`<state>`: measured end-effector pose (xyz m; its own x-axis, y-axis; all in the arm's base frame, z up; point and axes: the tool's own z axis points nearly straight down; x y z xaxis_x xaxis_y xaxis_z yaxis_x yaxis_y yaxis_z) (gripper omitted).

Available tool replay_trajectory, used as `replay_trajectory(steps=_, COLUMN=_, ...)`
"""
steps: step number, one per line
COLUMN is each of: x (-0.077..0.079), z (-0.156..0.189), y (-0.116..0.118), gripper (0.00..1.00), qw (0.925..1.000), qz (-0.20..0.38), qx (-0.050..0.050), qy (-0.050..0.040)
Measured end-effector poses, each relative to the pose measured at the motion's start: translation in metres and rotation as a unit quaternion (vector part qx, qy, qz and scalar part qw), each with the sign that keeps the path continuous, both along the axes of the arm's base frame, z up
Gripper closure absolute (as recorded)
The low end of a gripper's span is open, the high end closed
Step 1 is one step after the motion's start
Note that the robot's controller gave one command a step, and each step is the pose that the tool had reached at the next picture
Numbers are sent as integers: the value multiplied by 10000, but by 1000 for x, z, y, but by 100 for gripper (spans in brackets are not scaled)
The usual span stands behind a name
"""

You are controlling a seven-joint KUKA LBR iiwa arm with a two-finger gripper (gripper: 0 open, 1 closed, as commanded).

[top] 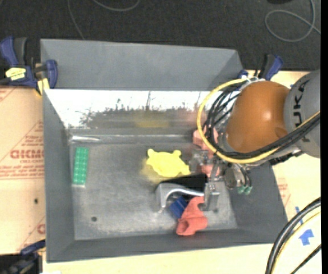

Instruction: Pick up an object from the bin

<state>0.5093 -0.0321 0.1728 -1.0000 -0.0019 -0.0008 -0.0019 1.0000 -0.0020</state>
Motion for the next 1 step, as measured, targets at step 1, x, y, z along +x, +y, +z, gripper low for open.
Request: replay_trajectory(steps=1, x=0, z=0, y=0, gripper=0, qw=10000, qz=1, qx=0, qy=0)
